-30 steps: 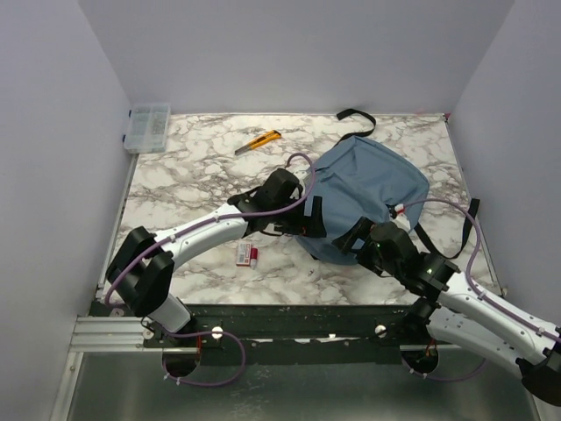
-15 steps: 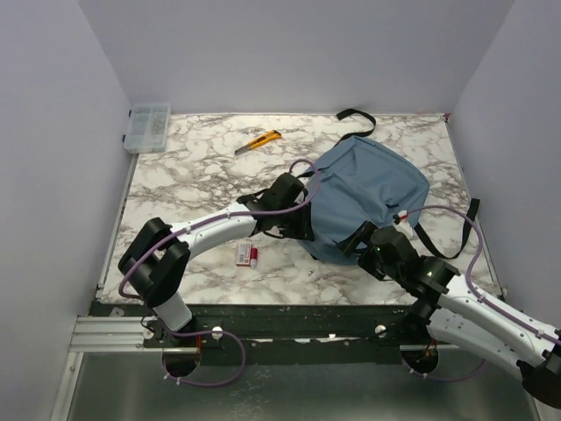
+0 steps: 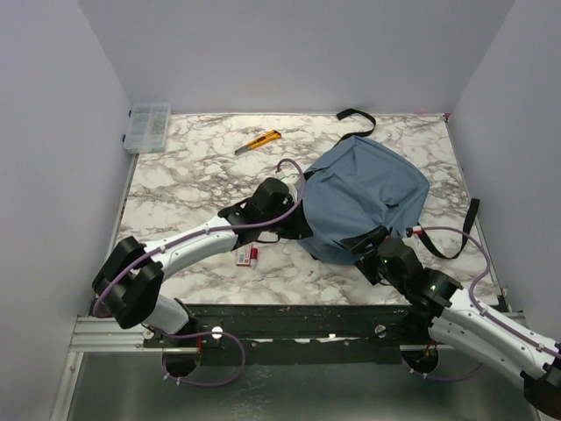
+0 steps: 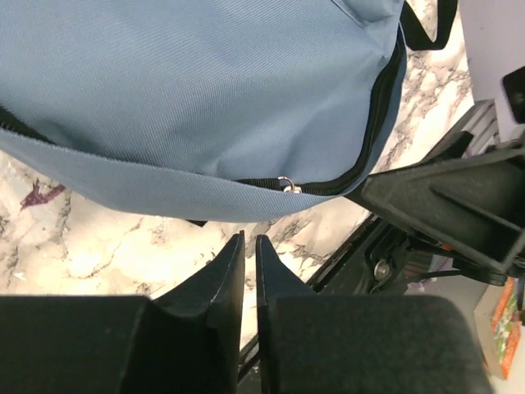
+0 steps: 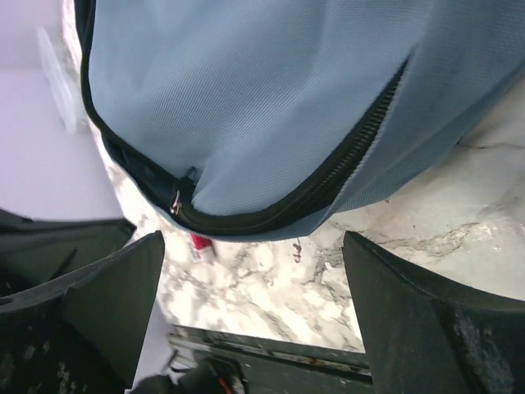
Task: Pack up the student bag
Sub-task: Adjust the student bag at the center of the board.
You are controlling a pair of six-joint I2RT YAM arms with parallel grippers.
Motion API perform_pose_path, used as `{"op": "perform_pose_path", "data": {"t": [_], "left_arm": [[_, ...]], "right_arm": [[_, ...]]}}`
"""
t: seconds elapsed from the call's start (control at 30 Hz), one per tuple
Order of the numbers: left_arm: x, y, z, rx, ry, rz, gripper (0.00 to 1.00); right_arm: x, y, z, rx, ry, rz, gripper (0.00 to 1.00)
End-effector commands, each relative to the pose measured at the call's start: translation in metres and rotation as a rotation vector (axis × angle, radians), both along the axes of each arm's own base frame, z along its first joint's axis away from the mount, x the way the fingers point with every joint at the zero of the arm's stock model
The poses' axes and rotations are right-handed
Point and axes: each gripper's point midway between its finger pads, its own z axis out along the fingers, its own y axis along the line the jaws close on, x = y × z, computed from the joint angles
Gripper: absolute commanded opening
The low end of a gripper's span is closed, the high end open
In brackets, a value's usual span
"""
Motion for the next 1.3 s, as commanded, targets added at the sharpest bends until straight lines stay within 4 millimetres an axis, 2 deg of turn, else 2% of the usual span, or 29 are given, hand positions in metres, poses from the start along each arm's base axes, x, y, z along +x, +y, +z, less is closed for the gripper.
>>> {"op": "perform_pose_path", "data": {"t": [0.0,0.1,0.17,0.2,0.3,0.33,0.37,0.5,0.57,0.7,0.77,0.83,0.87,0.93,1.07,1.1,1.2,1.27], "left_arm": [[0.0,0.003,0.018,-0.07,-0.028,0.044,0.2],[-0.002,0.007,0.025,-0.092,-0.023,0.063,0.43],[-0.002,0.008,0.028,-0.114,0.007,0.074,0.53],[-0.002,0.011,0.027,-0.127,0.038,0.088,0.56],[0.002,0.015,0.026,-0.173,0.144,0.099,0.61],[0.003,0.014,0.025,-0.186,0.186,0.096,0.6],[0.005,0.015,0.023,-0.195,0.22,0.102,0.59],[0.008,0.01,0.013,-0.215,0.311,0.122,0.62],[0.01,0.007,0.008,-0.224,0.347,0.134,0.69],[0.015,-0.004,0.005,-0.268,0.394,0.128,0.88],[0.023,-0.007,0.003,-0.265,0.389,0.133,0.93],[0.031,-0.009,-0.003,-0.256,0.393,0.143,0.93],[0.035,-0.011,-0.006,-0.253,0.401,0.141,0.92],[0.041,-0.01,-0.013,-0.254,0.426,0.146,0.83],[0.056,0.0,-0.008,-0.266,0.381,0.172,0.63],[0.06,0.002,-0.003,-0.271,0.353,0.171,0.56],[0.067,-0.001,0.015,-0.318,0.278,0.126,0.23],[0.064,-0.008,0.037,-0.418,0.215,0.049,0.12]], "right_arm": [[0.02,-0.004,0.012,0.191,-0.027,-0.2,0.89],[0.025,-0.002,0.006,0.206,0.011,-0.245,0.83],[0.03,0.005,0.004,0.22,0.005,-0.24,0.76],[0.032,0.008,0.0,0.219,0.002,-0.23,0.67],[0.029,0.015,-0.017,0.218,0.012,-0.187,0.32],[0.027,0.017,-0.021,0.202,-0.003,-0.148,0.12],[0.024,0.02,-0.022,0.164,-0.056,-0.076,0.01],[0.023,0.025,-0.009,0.103,-0.326,0.098,0.01],[0.026,0.022,-0.001,0.049,-0.422,0.123,0.01],[0.026,0.016,-0.002,-0.023,-0.542,0.156,0.01],[0.025,0.02,0.004,-0.043,-0.602,0.193,0.01],[0.025,0.023,0.009,-0.061,-0.644,0.222,0.01],[0.025,0.024,0.011,-0.079,-0.661,0.238,0.0],[0.027,0.026,0.013,-0.116,-0.674,0.26,0.01],[0.029,0.025,0.013,-0.189,-0.678,0.288,0.01],[0.029,0.024,0.012,-0.207,-0.677,0.293,0.01],[0.027,0.019,0.005,-0.266,-0.659,0.31,0.01],[0.027,0.014,-0.005,-0.318,-0.612,0.32,0.01]]}}
